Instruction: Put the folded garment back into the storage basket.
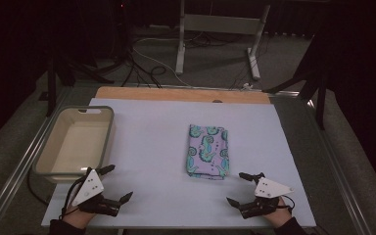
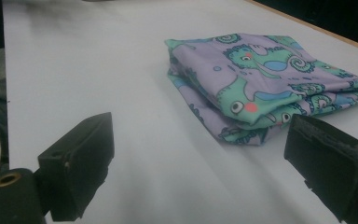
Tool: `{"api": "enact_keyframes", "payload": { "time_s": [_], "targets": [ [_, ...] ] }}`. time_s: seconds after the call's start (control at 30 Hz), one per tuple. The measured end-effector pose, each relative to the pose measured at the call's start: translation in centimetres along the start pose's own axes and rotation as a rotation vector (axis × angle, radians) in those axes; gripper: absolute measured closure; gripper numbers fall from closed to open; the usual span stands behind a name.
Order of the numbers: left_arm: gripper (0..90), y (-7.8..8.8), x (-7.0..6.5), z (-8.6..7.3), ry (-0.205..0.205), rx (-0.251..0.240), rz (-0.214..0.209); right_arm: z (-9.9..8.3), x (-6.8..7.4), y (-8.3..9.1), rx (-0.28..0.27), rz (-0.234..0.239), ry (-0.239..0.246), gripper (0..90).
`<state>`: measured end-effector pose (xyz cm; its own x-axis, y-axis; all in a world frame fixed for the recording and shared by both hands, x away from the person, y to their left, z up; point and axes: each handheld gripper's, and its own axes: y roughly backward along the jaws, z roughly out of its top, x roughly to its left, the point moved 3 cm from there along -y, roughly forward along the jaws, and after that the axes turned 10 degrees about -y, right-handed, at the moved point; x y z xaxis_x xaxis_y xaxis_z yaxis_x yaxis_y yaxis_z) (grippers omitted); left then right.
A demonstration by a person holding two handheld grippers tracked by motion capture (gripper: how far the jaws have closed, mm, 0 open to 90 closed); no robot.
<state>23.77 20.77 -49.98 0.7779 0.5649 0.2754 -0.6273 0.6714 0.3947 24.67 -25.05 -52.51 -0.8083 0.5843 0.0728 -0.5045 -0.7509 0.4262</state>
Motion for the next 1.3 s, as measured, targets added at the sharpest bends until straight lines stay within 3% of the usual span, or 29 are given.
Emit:
{"api": "enact_keyframes", "payload": {
  "time_s": [0.3,0.67,1.03,1.3],
  "targets": [
    [0.0,0.0,0.0,0.1,0.004,-0.002,-0.011,0.0,0.0,0.2,-0.019,-0.005,-0.015,8.7],
    [0.0,0.0,0.1,0.1,-0.003,0.009,-0.014,0.1,0.2,0.2,0.000,-0.012,-0.005,8.8],
    [0.0,-0.4,-0.3,0.2,-0.012,0.032,-0.072,0.7,0.7,0.6,0.013,-0.009,0.001,8.9],
    [0.0,-0.4,-0.6,1.3,-0.031,0.034,-0.115,1.9,1.2,1.4,0.007,-0.008,0.002,8.9]
  ]
}}
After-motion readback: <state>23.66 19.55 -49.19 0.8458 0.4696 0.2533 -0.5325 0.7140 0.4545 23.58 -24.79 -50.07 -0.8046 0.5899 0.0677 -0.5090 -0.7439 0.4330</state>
